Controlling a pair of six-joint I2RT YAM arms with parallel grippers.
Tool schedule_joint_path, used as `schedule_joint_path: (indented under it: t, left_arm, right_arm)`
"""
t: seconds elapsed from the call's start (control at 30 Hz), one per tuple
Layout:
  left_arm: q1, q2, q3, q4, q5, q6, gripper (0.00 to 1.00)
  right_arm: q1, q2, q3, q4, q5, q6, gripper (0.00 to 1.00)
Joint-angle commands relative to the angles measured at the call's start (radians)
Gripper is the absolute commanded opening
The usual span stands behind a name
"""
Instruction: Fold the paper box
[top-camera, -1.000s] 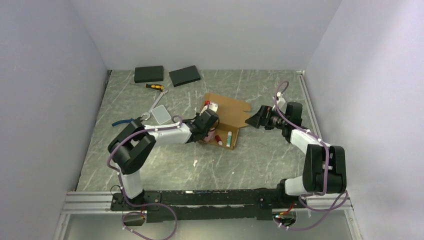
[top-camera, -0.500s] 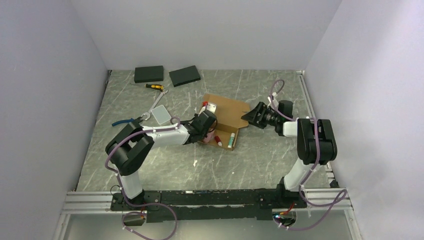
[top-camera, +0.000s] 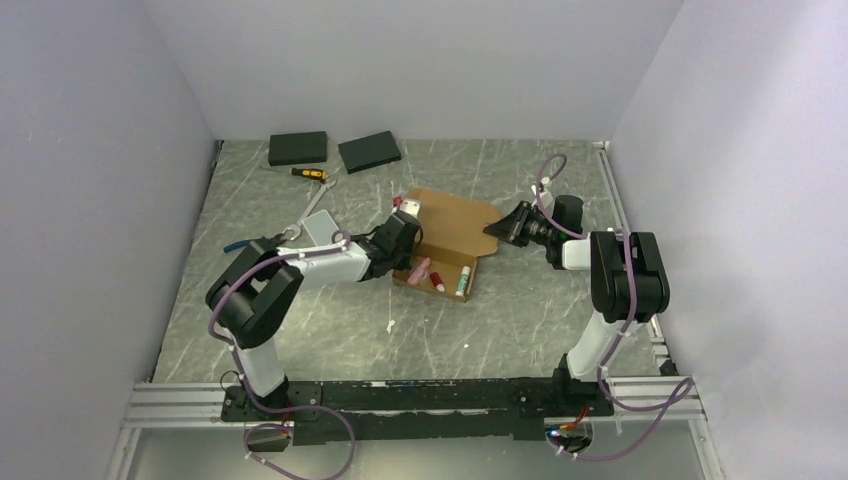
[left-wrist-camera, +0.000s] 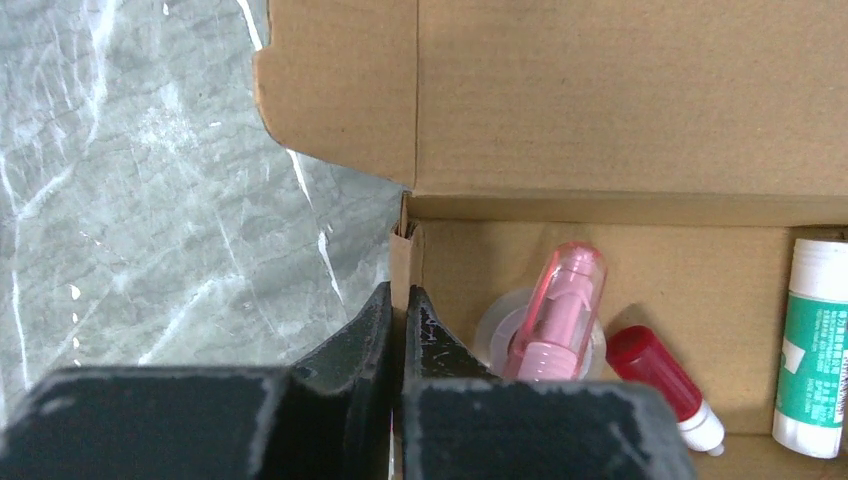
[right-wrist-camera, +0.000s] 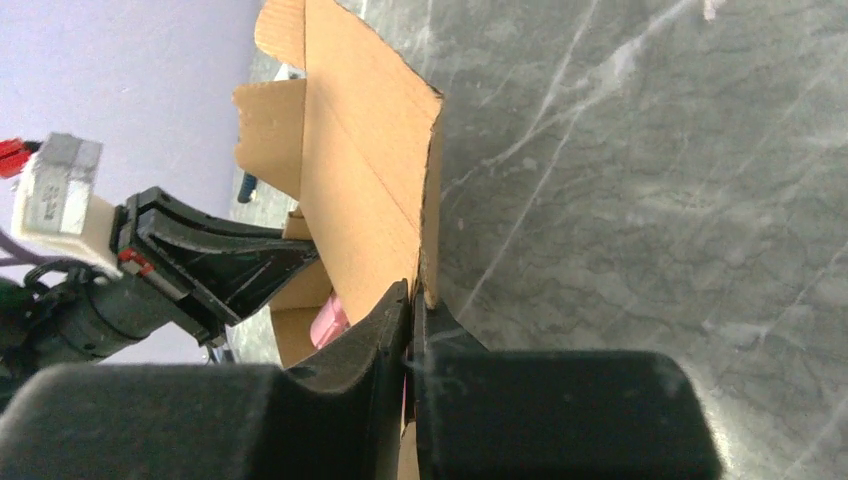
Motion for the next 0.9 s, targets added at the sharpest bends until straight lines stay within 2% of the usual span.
schedule_joint_path:
  t: [0.0,0.1,0.4,0.6,0.7,0.8,0.87]
  left_arm:
    - [0.022,-0.034,-0.02,-0.043,0.072,-0.047,0.11]
    - [0.031,-0.048,-0.019,-0.064,0.087,-0.055,0.17]
    - [0.039,-0.09,-0.009,-0.131,0.133,-0.071,0.3]
    - [0.039,-0.081,-0.004,-0.162,0.126,-0.09,0.31]
    - [0.038,-0.049,0.028,-0.2,0.105,-0.102,0.26]
    - [0.03,-0.01,0.069,-0.254,0.065,-0.115,0.16]
    - [0.013,0.009,0.095,-0.299,-0.004,-0.123,0.0]
  right_arm:
    - [0.003,-0.082,-0.009,0.097,0.0,-0.072,0.06]
    - [0.003,-0.108,-0.019,0.106,0.009,-0.101,0.03]
    - [0.006,-0.145,-0.034,0.112,0.023,-0.131,0.01]
    - [0.017,-0.161,-0.035,0.106,0.028,-0.147,0.01]
    - [0.02,-0.174,-0.034,0.098,0.031,-0.161,0.01]
    - [0.02,-0.185,-0.034,0.092,0.038,-0.171,0.01]
    - [0.02,-0.188,-0.034,0.088,0.041,-0.175,0.01]
